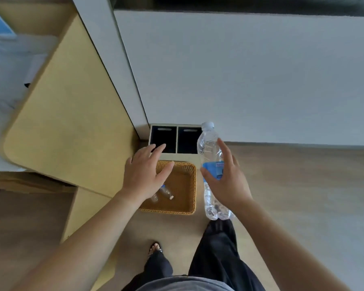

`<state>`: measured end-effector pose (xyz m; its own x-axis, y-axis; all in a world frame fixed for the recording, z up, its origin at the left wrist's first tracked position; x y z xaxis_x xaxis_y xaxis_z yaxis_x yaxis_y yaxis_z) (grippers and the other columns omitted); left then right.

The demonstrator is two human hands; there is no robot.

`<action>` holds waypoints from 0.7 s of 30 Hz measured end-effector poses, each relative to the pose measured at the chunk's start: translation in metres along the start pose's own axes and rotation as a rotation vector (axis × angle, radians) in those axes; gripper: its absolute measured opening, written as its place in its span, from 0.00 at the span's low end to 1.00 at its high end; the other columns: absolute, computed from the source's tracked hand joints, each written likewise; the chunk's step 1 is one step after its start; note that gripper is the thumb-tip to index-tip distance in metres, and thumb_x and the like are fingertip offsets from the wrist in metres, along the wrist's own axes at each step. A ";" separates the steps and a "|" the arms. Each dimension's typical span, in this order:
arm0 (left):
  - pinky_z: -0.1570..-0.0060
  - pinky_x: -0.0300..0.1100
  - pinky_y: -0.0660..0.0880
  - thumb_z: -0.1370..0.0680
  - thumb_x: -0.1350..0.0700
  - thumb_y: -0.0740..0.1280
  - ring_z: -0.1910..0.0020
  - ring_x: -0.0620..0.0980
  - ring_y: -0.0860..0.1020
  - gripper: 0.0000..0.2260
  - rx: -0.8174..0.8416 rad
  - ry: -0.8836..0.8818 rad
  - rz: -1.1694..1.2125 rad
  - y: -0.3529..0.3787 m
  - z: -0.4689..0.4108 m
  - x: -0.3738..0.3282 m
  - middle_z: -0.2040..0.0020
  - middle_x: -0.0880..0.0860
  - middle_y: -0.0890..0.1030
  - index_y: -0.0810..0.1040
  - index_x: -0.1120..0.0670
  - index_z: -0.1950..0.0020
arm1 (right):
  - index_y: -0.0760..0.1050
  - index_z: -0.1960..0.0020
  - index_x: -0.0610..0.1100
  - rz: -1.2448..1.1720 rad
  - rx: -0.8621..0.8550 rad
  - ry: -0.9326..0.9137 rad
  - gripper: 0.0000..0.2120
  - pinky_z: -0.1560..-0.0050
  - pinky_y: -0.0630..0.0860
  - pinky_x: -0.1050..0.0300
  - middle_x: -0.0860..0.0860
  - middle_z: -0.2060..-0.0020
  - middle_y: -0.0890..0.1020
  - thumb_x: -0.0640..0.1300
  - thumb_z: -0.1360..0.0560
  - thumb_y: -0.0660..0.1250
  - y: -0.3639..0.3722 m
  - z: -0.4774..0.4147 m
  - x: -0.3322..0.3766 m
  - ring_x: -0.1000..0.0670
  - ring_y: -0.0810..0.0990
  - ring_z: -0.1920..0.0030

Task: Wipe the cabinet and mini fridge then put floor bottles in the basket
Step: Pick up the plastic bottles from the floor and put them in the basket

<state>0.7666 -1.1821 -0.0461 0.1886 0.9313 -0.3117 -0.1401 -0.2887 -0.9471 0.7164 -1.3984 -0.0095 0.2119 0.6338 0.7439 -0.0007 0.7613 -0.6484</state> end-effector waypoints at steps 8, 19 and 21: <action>0.35 0.59 0.67 0.27 0.30 0.41 0.29 0.51 0.66 0.35 0.022 -0.379 -0.001 0.045 -0.043 -0.030 0.27 0.49 0.67 0.61 0.45 0.25 | 0.38 0.33 0.70 0.065 0.297 -0.115 0.40 0.67 0.63 0.76 0.53 0.30 0.64 0.51 0.25 0.67 -0.023 -0.125 -0.046 0.59 0.65 0.46; 0.41 0.53 0.73 0.25 0.34 0.46 0.35 0.51 0.71 0.32 -0.018 -0.622 0.072 0.153 -0.055 0.018 0.34 0.51 0.74 0.68 0.51 0.29 | 0.46 0.25 0.58 0.154 0.546 -0.188 0.40 0.42 0.71 0.58 0.52 0.29 0.63 0.50 0.26 0.69 0.103 -0.194 -0.116 0.52 0.66 0.33; 0.41 0.53 0.73 0.25 0.35 0.47 0.35 0.52 0.71 0.32 -0.007 -0.644 0.091 0.193 -0.051 0.039 0.34 0.52 0.74 0.69 0.51 0.29 | 0.47 0.25 0.57 0.158 0.566 -0.192 0.40 0.44 0.72 0.61 0.51 0.30 0.64 0.49 0.27 0.70 0.138 -0.199 -0.138 0.54 0.67 0.36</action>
<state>0.7966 -1.2128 -0.2446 -0.4444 0.8494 -0.2847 -0.1211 -0.3719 -0.9204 0.8818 -1.4080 -0.2342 -0.0131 0.7177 0.6963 -0.5474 0.5775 -0.6056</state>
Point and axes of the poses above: each hand's wrist, its own z-axis away from the middle knuckle, its own y-axis out of the palm, x = y × z, the point moved 2 cm from there along -z, towards the middle knuckle
